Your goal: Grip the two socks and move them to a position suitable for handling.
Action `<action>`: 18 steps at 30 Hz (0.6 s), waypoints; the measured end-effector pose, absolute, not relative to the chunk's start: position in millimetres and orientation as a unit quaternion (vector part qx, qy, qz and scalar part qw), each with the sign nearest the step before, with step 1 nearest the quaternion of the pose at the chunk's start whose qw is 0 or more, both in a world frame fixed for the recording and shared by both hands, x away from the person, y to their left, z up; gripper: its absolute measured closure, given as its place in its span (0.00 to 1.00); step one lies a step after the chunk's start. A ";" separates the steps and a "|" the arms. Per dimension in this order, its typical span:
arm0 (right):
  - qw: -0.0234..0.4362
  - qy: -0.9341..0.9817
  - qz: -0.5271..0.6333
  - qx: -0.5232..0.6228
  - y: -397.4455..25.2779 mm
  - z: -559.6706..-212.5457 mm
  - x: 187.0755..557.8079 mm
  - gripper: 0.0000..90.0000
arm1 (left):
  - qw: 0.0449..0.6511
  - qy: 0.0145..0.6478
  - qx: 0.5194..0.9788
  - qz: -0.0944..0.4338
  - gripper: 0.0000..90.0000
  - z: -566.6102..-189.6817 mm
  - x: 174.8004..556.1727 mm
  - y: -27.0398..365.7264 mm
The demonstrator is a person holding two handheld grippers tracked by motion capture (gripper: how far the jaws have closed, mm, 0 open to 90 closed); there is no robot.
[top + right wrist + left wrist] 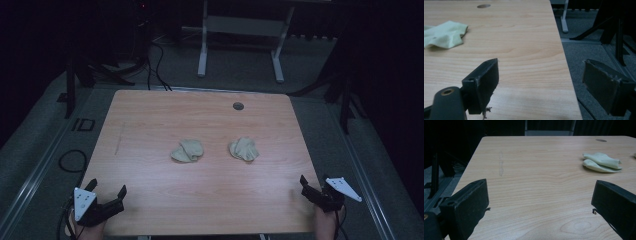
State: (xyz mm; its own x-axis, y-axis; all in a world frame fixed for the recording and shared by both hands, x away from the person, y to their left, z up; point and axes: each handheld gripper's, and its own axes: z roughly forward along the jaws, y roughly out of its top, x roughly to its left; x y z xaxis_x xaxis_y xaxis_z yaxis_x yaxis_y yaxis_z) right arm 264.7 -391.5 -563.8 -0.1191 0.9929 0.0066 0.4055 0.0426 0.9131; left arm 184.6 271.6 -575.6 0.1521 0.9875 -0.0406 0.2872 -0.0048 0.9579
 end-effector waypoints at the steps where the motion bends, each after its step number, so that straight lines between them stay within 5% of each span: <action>1: 0.359 0.626 0.409 0.558 -391.5 -563.8 264.7 0.15 | 0.465 0.531 0.600 0.377 0.01 -575.4 184.5 271.7; 18: 0.284 0.671 0.403 0.553 -386.0 -549.6 273.6 0.15 | 0.466 0.527 0.602 0.378 0.01 -576.5 187.8 269.2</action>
